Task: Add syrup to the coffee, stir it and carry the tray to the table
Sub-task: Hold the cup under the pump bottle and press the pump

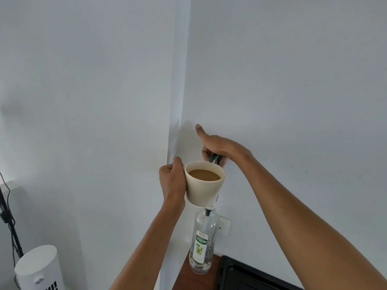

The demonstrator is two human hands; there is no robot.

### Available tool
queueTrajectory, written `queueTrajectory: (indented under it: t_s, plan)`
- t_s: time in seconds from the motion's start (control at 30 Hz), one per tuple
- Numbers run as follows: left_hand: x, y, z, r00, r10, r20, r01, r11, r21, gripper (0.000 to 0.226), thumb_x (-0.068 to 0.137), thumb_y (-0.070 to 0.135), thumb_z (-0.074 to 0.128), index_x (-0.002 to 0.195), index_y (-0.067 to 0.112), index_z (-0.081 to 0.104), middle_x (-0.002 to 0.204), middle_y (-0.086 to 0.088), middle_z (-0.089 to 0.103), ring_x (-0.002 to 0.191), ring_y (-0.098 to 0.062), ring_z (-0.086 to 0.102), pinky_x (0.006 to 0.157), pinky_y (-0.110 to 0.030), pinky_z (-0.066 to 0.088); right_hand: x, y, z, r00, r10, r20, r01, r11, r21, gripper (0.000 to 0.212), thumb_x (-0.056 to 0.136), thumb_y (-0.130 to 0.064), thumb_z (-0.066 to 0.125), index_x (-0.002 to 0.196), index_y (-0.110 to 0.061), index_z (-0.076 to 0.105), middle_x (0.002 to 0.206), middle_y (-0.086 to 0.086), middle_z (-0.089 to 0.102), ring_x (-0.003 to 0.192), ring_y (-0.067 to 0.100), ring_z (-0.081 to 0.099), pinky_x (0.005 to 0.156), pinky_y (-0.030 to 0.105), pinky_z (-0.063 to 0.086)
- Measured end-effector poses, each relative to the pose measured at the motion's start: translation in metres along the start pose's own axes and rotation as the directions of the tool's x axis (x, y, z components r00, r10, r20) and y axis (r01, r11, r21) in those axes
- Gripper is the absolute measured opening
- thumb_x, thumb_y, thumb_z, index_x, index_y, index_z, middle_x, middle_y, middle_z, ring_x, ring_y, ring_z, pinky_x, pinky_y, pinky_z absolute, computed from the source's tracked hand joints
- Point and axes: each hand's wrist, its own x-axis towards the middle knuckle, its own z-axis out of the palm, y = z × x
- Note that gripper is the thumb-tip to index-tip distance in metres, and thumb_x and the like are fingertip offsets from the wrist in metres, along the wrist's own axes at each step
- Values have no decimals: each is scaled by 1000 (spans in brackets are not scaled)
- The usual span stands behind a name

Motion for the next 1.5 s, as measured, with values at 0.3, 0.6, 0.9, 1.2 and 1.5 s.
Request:
queueTrajectory:
  t_s: [0.3,0.6,0.9,1.2,1.5]
  plan:
    - [-1,2,6,1000,9,21,-9,1000,-12,46,87,17,46,47,21,24,44,6,22,43,-12,21,41,-24,22,-2,1,4,999,-39,-32,40,999,23,90,83,-88,-3,41,-17,33,42,-3,40,43,18,47,65,33,51]
    - [0,4,4,1000,23,15,-23,1000,-15,47,87,17,46,47,21,22,45,6,21,45,-13,21,42,-25,21,2,3,7,993,-24,-113,21,1000,-22,101,80,-91,1,61,-12,61,68,4,65,63,26,65,62,36,49]
    - [0,4,5,1000,11,21,-10,1000,-21,47,87,17,46,46,21,23,44,6,22,43,-12,22,42,-25,22,2,4,11,988,-45,-151,41,999,-31,98,80,-91,1,58,-13,57,64,4,62,59,26,64,60,35,49]
    - [-1,4,3,1000,3,17,-2,999,-37,44,86,16,46,49,21,22,47,4,20,45,-13,19,42,-23,19,-1,3,10,982,-42,-186,31,998,-62,94,89,-83,2,53,-12,52,57,4,61,54,24,62,58,33,47]
    - [-1,2,2,1000,1,11,-1,999,-35,42,86,17,46,51,20,23,47,4,20,45,-14,20,40,-23,19,-8,0,10,976,-51,-212,35,996,-82,91,94,-77,3,58,-8,51,68,9,60,57,24,61,72,37,52]
